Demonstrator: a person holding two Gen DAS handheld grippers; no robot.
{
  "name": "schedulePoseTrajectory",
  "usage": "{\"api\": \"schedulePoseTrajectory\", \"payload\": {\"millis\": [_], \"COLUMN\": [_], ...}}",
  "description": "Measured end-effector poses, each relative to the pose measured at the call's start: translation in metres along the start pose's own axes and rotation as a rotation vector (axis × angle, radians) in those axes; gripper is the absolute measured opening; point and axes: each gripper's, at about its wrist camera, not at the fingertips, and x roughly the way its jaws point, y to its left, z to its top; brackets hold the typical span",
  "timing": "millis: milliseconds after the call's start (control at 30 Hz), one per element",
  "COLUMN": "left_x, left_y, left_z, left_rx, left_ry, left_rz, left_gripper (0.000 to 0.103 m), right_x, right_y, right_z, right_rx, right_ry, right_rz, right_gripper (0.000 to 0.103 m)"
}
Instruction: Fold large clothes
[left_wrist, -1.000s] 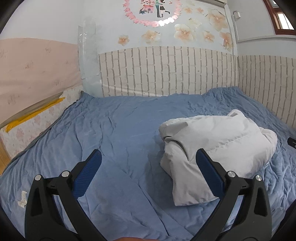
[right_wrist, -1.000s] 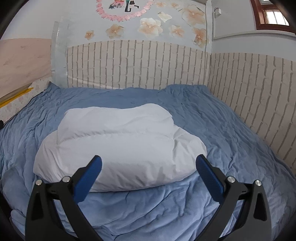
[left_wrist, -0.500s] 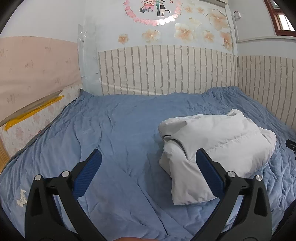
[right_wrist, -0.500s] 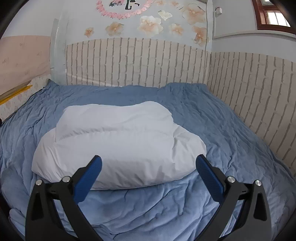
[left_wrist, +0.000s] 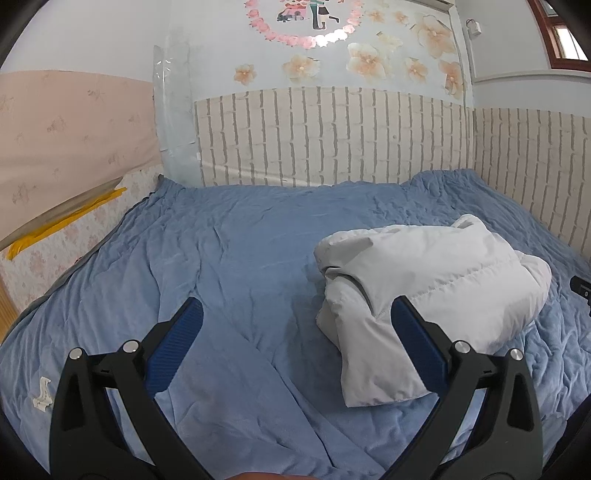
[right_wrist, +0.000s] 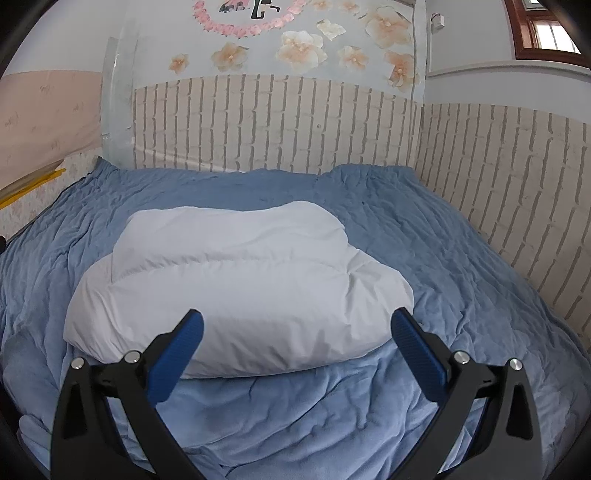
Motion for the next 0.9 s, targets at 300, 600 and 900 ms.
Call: {"api": "schedulePoseTrajectory", "payload": {"millis": [300, 600, 900], "left_x": [-0.0004, 0.0003, 0.0001], "left_y": [0.0005, 0.0012, 0.0002], "left_z": [-0.0009, -0.0016, -0.0026], "left_rx": [-0.002, -0.002, -0.001], "left_ry": [0.001, 0.002, 0.005], "left_rz": [-0.003, -0.005, -0.001], "left_gripper": [0.1, 0.1, 0.1], "right_x": [0.0004, 0.0008, 0.0006], "right_y": [-0.001, -0.0012, -0.0008], "right_z": [-0.0005, -0.001, -0.0013], "right_rx": [-0.002, -0.002, -0.002], "right_ry": [0.002, 0.004, 0.003], "right_rz": [0.0, -0.001, -0.001], "right_gripper": [0.101, 0.101, 0.101]}}
